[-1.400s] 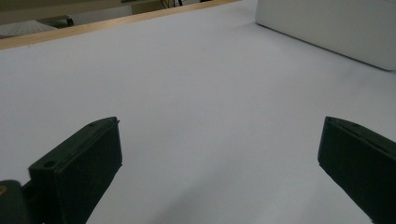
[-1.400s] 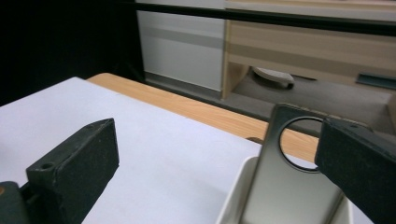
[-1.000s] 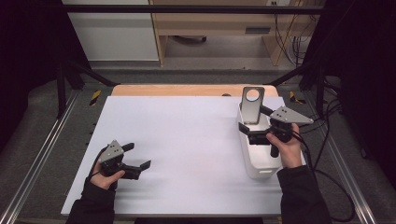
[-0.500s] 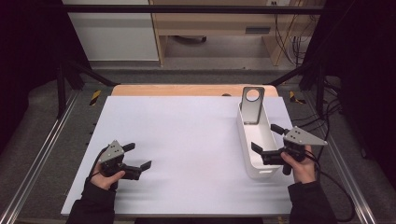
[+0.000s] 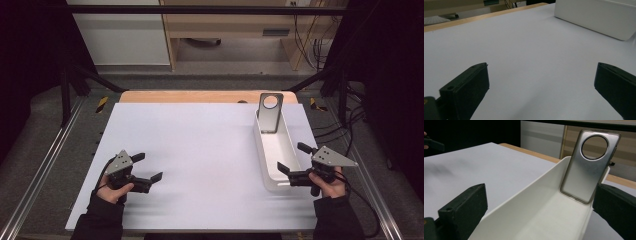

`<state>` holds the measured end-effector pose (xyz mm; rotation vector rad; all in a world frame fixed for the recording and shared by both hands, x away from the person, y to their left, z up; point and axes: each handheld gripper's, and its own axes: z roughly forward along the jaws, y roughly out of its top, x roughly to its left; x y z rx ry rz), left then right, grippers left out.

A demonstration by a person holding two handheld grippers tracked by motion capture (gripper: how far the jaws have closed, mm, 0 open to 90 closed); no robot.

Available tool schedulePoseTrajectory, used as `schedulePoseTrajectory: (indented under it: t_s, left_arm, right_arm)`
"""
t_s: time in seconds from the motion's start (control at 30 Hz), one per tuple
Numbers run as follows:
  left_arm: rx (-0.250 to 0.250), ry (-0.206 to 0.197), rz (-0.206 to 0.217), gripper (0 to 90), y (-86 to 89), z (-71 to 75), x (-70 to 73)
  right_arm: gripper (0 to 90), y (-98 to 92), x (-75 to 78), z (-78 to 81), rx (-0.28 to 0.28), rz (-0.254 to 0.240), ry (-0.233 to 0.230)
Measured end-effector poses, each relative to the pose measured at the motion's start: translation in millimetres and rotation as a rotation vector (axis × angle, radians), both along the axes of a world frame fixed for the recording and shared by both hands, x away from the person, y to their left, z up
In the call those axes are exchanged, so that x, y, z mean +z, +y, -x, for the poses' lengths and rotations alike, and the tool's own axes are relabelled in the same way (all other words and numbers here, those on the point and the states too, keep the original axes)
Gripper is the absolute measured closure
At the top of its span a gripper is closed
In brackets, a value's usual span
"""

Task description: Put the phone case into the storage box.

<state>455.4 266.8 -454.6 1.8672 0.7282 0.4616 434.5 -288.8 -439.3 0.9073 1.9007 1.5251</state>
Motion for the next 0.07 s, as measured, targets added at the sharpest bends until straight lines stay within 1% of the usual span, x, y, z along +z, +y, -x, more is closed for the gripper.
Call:
schedulePoseTrajectory:
  t_s: [0.07]
  left_arm:
    - [0.000, 0.001, -0.001, 0.0, -0.3, -0.3, -0.2]
  right_arm:
    - [0.3, -3.0, -1.1, 0.6, -0.007, -0.003, 0.001]
